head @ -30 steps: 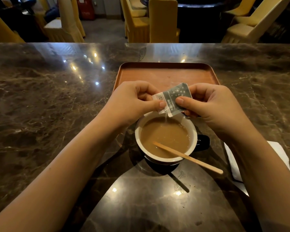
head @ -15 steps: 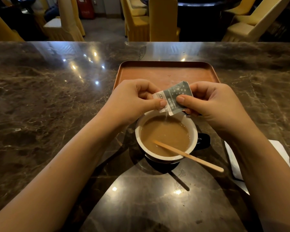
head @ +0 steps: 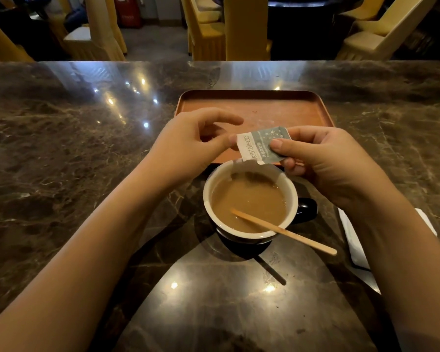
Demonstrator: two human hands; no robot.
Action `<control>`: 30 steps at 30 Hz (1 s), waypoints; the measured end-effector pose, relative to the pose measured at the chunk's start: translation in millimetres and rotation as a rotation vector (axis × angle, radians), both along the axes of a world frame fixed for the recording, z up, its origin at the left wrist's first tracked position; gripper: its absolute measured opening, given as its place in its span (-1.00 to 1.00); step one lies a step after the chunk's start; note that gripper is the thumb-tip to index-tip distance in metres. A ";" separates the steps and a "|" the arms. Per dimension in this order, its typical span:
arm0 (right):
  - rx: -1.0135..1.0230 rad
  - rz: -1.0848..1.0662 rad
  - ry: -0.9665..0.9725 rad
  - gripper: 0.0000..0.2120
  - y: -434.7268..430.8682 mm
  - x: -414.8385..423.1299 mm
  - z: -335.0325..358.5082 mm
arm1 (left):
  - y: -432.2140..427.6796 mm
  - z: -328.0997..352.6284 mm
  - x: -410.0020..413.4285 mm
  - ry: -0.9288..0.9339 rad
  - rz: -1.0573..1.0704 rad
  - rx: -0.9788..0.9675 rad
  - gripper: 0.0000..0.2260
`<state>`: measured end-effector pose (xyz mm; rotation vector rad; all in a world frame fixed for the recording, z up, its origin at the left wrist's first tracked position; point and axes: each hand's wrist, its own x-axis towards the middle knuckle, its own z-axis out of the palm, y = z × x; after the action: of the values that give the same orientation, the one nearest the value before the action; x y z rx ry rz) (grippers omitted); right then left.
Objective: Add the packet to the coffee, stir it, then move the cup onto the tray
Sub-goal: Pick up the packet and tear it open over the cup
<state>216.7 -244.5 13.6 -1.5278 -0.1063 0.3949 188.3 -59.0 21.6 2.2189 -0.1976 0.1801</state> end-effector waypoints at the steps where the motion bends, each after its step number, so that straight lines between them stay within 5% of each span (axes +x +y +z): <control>1: 0.028 -0.001 0.027 -0.83 -0.4 0.3 0.4 | 1.9 1.0 0.1 -0.039 -0.019 0.063 -0.77; 6: 0.130 0.015 0.103 -0.70 -1.0 -0.6 2.4 | 5.6 -1.4 0.3 -0.195 -0.100 0.280 -0.71; 11: 0.099 0.009 0.067 -0.70 -2.0 -1.7 1.7 | 0.1 -6.8 0.6 -0.350 -0.010 0.260 -0.81; 30: -0.356 -0.084 -0.790 -0.83 -12.4 -6.9 7.4 | -16.5 6.5 -1.2 -0.330 0.143 0.061 -0.87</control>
<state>209.8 -256.8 21.0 -1.9607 -0.6114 -0.2948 187.1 -75.6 28.1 2.2540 -0.2259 0.6277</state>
